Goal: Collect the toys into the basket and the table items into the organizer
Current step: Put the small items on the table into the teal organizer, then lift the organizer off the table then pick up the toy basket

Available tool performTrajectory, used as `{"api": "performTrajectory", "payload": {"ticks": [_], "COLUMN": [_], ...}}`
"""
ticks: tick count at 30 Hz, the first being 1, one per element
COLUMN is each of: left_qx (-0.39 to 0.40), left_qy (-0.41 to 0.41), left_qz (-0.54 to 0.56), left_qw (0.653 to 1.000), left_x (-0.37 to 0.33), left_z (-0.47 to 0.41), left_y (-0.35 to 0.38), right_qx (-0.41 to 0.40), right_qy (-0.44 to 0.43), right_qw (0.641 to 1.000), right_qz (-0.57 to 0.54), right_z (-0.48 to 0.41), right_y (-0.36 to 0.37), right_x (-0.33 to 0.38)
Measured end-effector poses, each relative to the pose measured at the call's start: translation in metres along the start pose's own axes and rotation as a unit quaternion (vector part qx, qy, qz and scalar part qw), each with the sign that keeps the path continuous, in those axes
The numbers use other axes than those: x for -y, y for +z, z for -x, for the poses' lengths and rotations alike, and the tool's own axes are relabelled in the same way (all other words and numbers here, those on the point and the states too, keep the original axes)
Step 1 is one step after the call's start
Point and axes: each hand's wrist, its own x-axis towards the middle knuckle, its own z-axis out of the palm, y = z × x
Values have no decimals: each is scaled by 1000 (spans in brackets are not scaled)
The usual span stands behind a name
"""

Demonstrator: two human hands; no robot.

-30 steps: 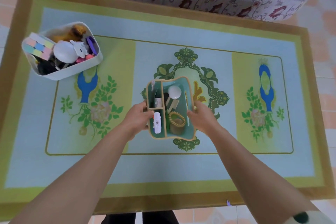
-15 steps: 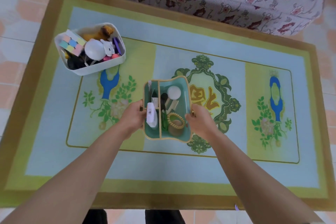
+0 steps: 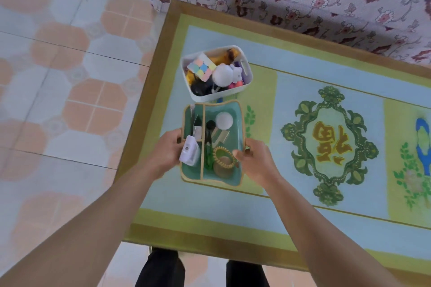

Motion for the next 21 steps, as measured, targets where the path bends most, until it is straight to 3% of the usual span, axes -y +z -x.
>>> {"api": "performTrajectory", "payload": {"ticks": [9, 21], "left_qx": [-15, 0], "left_qy": [2, -7], "left_qz": [-11, 0], "left_qw": [1000, 1000], "left_x": [43, 75], "left_z": [4, -8], "left_y": [-119, -157], "right_qx": [-9, -21], "right_qy": [11, 37], "right_qw": [999, 999], "right_qz": [-35, -29], "right_z": [0, -3], "right_y": [102, 156], "right_x": [72, 92]}}
